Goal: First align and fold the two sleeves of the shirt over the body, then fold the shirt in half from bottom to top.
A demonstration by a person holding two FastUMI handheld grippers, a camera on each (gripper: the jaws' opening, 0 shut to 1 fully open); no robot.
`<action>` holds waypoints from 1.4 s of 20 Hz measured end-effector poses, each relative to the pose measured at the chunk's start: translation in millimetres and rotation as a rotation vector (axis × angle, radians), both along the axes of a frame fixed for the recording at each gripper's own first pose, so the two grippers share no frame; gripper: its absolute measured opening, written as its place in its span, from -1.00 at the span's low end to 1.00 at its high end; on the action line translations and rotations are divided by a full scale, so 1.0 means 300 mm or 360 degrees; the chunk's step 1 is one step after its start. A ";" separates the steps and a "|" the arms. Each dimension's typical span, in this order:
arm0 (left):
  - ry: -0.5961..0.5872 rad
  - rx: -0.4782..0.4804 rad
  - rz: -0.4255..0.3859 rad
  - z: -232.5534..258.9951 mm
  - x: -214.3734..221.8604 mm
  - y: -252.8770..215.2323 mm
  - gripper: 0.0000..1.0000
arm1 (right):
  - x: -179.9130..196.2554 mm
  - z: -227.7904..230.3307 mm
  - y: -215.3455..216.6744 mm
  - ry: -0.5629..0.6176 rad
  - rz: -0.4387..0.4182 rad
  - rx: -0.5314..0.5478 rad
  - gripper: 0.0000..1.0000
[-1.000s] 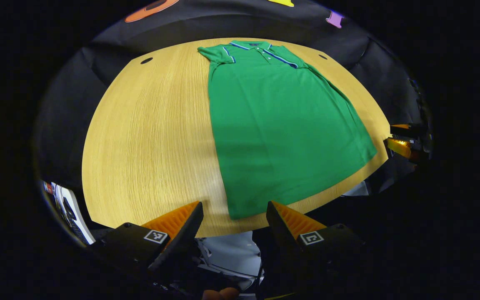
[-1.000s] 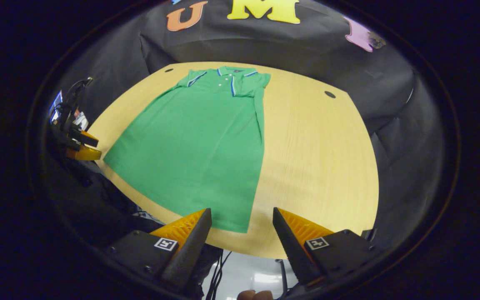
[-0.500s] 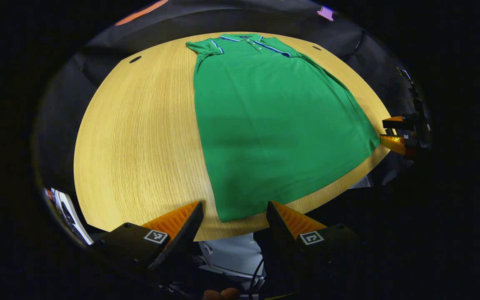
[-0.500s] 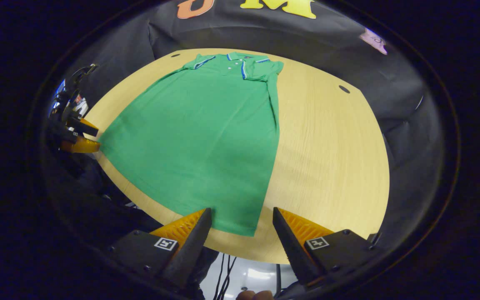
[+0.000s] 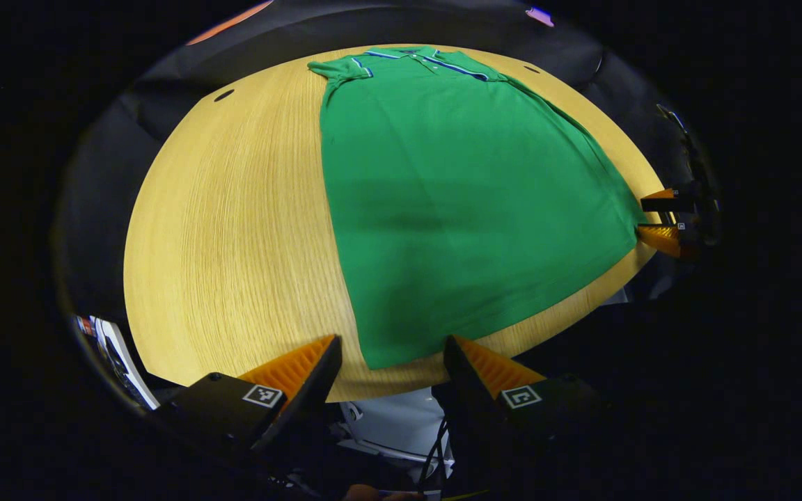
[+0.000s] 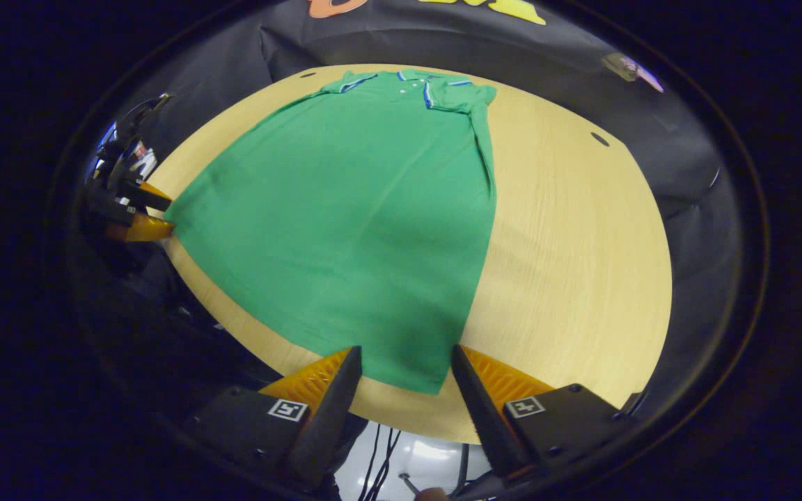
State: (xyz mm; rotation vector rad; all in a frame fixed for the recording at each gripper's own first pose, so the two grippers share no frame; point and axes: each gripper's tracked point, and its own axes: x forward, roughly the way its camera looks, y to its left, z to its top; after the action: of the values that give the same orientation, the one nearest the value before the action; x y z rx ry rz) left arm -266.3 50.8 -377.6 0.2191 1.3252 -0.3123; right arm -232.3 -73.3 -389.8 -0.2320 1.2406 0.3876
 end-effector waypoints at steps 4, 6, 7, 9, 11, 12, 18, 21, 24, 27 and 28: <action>-0.0047 -0.0021 0.0060 0.000 0.033 -0.002 -0.35 | 0.020 -0.003 -0.008 -0.0003 0.0071 -0.0048 -0.82; -0.0025 -0.0102 0.0119 -0.001 0.031 -0.005 -0.93 | 0.016 0.002 -0.003 0.0059 -0.0017 0.0020 -0.82; -0.0017 -0.0151 0.0150 0.008 0.029 -0.014 -0.94 | 0.021 0.006 -0.002 0.0077 -0.0066 0.0045 -0.83; -0.0033 -0.0221 0.0191 0.040 0.031 -0.025 -0.93 | 0.037 0.019 0.000 0.0081 -0.0118 0.0072 -0.83; -0.0030 -0.0285 0.0242 0.063 0.026 -0.041 -0.94 | 0.043 0.029 0.005 0.0084 -0.0145 0.0096 -0.83; -0.0022 -0.0314 0.0265 0.071 0.027 -0.047 -0.94 | 0.046 0.038 0.009 0.0085 -0.0149 0.0107 -0.83; -0.0080 -0.0444 0.0299 0.161 0.110 -0.081 -0.93 | 0.123 0.117 0.005 -0.0006 -0.0162 0.0137 -0.82; -0.0126 -0.0508 0.0300 0.205 0.182 -0.105 -0.93 | 0.191 0.155 0.006 -0.0060 -0.0183 0.0150 -0.87; -0.0189 -0.0556 0.0311 0.256 0.276 -0.117 -0.93 | 0.280 0.212 0.017 -0.0113 -0.0226 0.0199 -0.87; -0.0262 -0.0596 0.0305 0.301 0.380 -0.117 -0.93 | 0.382 0.270 0.024 -0.0173 -0.0290 0.0256 -0.83; -0.0287 -0.0601 0.0299 0.318 0.417 -0.112 -0.93 | 0.415 0.289 0.025 -0.0189 -0.0311 0.0277 -0.87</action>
State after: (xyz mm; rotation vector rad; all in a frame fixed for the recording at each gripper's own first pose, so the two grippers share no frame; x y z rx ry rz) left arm -141.2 17.4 -282.3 -0.1906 1.0761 -0.3679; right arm -107.8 -65.8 -303.0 0.0155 1.0951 0.3057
